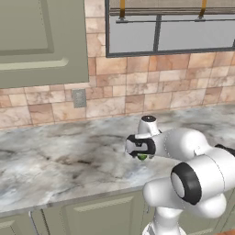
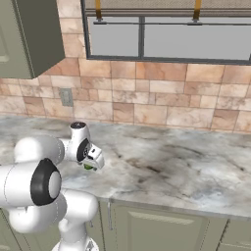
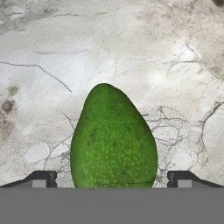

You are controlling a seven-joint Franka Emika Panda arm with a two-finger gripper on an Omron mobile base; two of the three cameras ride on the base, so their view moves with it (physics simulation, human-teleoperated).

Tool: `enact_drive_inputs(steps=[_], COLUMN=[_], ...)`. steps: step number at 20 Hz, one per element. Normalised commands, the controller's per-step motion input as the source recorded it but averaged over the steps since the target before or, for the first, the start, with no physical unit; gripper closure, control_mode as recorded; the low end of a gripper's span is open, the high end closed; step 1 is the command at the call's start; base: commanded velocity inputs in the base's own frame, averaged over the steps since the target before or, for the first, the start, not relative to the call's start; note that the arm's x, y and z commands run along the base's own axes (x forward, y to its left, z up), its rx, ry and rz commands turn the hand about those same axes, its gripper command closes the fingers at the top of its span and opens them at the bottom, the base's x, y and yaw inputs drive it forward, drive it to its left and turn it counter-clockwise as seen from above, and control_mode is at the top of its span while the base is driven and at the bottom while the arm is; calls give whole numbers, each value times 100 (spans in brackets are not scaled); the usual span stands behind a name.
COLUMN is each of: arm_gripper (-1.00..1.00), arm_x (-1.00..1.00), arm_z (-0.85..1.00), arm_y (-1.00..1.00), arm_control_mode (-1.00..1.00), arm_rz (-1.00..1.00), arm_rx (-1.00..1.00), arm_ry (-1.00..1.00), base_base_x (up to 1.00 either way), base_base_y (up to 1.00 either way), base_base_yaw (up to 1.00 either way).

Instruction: Place the beer and liquor on the top shelf of the fridge to keep them out of children's reach, and place the avocado on lower shelves for easy access.

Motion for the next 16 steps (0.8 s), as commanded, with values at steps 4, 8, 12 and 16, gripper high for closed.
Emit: enact_drive_inputs(steps=[4,8,12,16], arm_gripper=[100,100,100,100], arm_x=[11,8,1,-18], arm_z=[-19,-23,-14,-2], arm_y=[1,5,5,0], arm_control_mode=[-100,-100,-100,-100], arm_rz=[0,0,0,0], arm_rx=[0,0,0,0], arm_ry=[0,0,0,-4], base_base_x=[0,0,0,0], base_base_y=[0,0,0,0], base_base_yaw=[0,0,0,0])
